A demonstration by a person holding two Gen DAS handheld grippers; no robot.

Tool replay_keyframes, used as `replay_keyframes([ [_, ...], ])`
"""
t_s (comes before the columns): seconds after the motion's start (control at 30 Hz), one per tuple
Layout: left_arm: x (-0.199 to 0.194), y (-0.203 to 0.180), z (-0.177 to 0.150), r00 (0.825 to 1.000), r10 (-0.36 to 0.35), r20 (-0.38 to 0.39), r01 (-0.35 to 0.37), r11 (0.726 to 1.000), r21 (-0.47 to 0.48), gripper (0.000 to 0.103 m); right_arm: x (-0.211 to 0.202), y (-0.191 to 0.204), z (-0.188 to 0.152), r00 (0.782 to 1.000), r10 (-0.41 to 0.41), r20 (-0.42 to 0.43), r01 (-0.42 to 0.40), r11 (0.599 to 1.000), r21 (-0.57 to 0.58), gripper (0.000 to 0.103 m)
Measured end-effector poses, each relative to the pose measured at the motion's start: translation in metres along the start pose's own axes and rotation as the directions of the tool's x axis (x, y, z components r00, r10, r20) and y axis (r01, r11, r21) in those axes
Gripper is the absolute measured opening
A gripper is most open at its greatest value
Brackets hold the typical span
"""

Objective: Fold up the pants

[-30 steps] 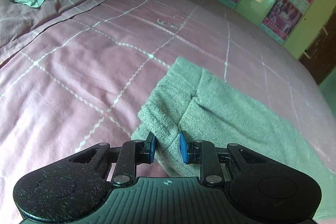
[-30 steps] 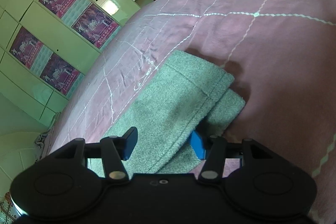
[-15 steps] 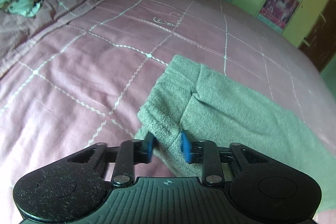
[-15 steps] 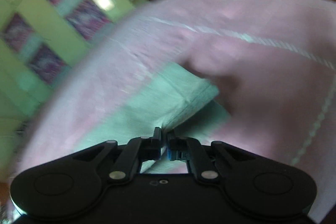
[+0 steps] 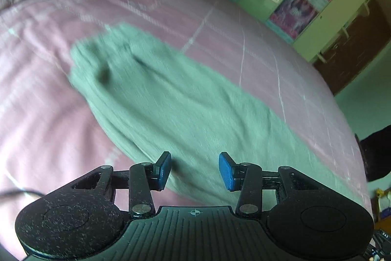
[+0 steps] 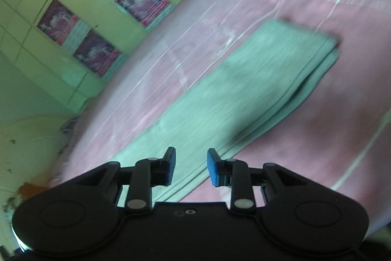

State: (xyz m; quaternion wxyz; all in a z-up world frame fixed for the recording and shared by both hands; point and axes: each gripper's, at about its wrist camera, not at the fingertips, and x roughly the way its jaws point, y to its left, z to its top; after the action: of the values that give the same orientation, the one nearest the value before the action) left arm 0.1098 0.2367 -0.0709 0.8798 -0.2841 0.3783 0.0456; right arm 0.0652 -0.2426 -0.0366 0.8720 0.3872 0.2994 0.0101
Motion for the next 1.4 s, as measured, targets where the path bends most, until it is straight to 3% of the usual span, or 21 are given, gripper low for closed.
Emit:
replay_keyframes([
  [0.1, 0.004, -0.006, -0.006, 1.000, 0.026, 0.013, -0.026, 1.000, -0.006, 0.044, 0.009, 0.002, -0.006, 0.999, 0.024, -0.029, -0.024, 1.000, 0.018, 0.028],
  [0.37, -0.007, 0.014, -0.005, 0.999, -0.026, 0.024, 0.028, 0.993, -0.115, 0.044, 0.012, -0.015, 0.000, 0.997, 0.069, -0.046, -0.063, 0.991, 0.120, 0.028],
  [0.67, 0.009, 0.039, -0.010, 0.999, -0.052, 0.010, 0.053, 0.975, -0.217, 0.044, 0.023, -0.015, -0.004, 0.994, 0.089, -0.066, -0.080, 0.988, 0.132, 0.028],
  [0.9, 0.014, 0.039, -0.003, 0.997, -0.067, 0.037, 0.073, 0.975, -0.209, 0.043, 0.026, -0.015, -0.007, 0.994, 0.081, -0.067, -0.072, 0.989, 0.129, 0.026],
  [1.0, 0.022, 0.041, 0.000, 0.998, -0.065, 0.008, 0.066, 0.977, -0.203, 0.043, 0.026, -0.015, -0.007, 0.995, 0.080, -0.065, -0.072, 0.989, 0.126, 0.026],
  [1.23, 0.043, 0.048, -0.001, 0.995, -0.100, 0.009, 0.099, 0.955, -0.279, 0.043, 0.027, -0.014, -0.009, 0.995, 0.074, -0.064, -0.066, 0.991, 0.118, 0.026],
  [1.27, 0.045, 0.047, -0.001, 0.995, -0.101, 0.013, 0.100, 0.955, -0.278, 0.042, 0.028, -0.014, -0.009, 0.995, 0.072, -0.064, -0.064, 0.991, 0.119, 0.026],
  [1.3, 0.047, 0.046, -0.001, 0.995, -0.097, 0.014, 0.097, 0.956, -0.275, 0.033, 0.028, -0.012, -0.009, 0.995, 0.071, -0.064, -0.063, 0.991, 0.120, 0.026],
  [1.4, 0.054, 0.046, 0.000, 0.996, -0.092, 0.009, 0.090, 0.958, -0.271, 0.026, 0.031, -0.010, -0.005, 0.996, 0.065, -0.059, -0.058, 0.992, 0.116, 0.026],
])
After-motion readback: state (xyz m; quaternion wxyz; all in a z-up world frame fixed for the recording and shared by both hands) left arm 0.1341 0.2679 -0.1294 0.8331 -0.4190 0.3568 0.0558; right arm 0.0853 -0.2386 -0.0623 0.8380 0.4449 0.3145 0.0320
